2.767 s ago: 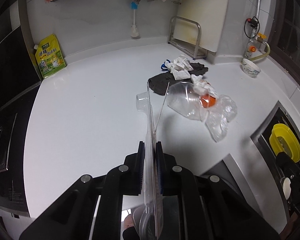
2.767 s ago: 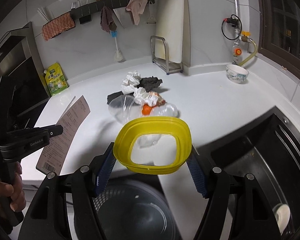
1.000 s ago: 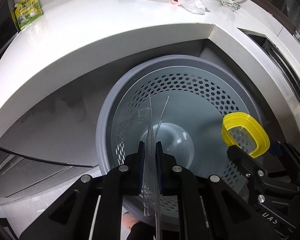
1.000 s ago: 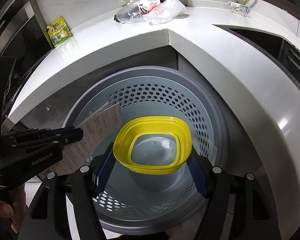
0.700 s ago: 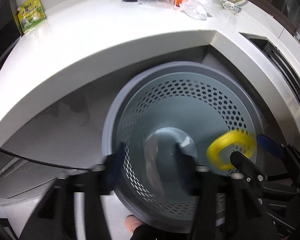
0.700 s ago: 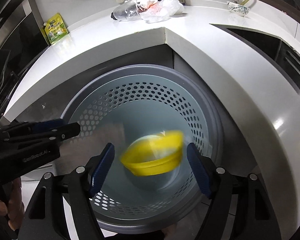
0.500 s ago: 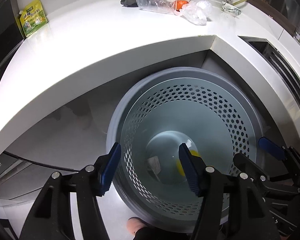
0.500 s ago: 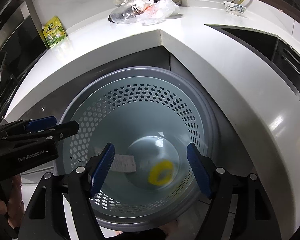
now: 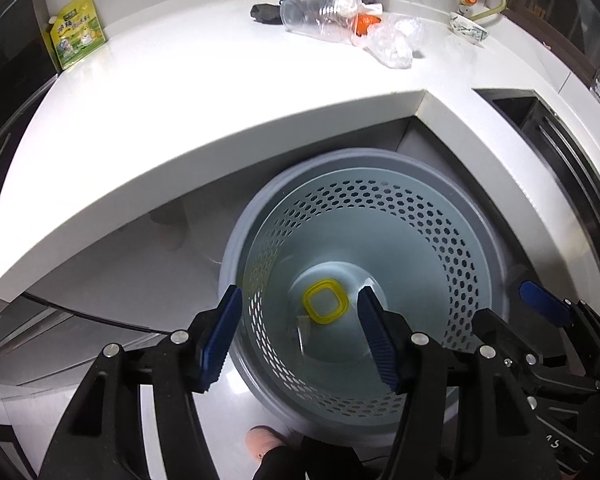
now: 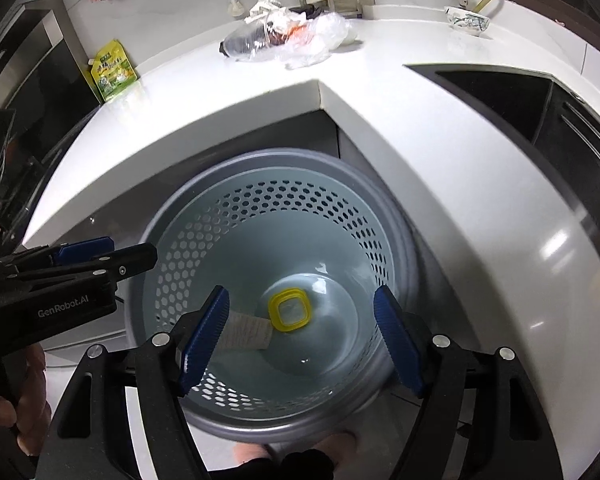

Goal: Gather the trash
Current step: 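Move both open tools back over the counter toward the remaining trash, then grasp the clear plastic bag with the right tool, then grasp the clear plastic cup rim with the left tool while the right tool holds the bag, then carry the plastic cup and plastic bag in both tools over the trash bin, then open both tools to drop the cup and bag into the bin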

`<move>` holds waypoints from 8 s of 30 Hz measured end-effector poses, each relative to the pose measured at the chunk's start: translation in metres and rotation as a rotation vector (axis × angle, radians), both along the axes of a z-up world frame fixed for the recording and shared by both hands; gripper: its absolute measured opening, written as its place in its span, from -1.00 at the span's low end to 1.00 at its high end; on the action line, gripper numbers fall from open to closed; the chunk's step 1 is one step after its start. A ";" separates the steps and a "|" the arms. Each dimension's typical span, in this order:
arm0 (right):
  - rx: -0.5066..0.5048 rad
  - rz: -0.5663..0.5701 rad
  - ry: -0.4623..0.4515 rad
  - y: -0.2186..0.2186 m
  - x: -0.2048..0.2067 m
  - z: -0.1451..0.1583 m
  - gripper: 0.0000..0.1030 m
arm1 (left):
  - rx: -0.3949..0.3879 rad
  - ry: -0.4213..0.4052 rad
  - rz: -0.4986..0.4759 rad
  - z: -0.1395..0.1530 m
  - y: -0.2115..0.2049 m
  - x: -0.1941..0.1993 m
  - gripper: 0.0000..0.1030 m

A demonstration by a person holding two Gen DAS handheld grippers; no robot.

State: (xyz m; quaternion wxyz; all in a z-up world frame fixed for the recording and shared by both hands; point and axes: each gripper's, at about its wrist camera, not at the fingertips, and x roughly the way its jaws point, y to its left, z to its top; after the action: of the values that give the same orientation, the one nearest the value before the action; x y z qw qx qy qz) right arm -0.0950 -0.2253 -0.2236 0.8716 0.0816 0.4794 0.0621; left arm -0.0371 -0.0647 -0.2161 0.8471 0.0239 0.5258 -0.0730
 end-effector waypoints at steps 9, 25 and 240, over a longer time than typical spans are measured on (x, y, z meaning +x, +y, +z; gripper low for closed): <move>0.024 0.036 -0.042 -0.014 -0.001 0.053 0.39 | 0.001 -0.031 0.032 0.054 -0.007 0.000 0.31; 0.045 0.016 -0.157 -0.037 0.042 0.119 0.39 | -0.007 -0.225 0.127 0.148 0.010 0.043 0.59; 0.074 -0.024 0.118 0.010 0.013 0.024 -0.28 | 0.080 -0.014 -0.008 0.017 0.000 0.007 0.24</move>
State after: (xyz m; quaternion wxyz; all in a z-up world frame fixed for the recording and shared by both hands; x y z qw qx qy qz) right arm -0.0818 -0.2156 -0.1993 0.8389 0.1230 0.5263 0.0642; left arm -0.0304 -0.0645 -0.1988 0.8489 0.0602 0.5222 -0.0550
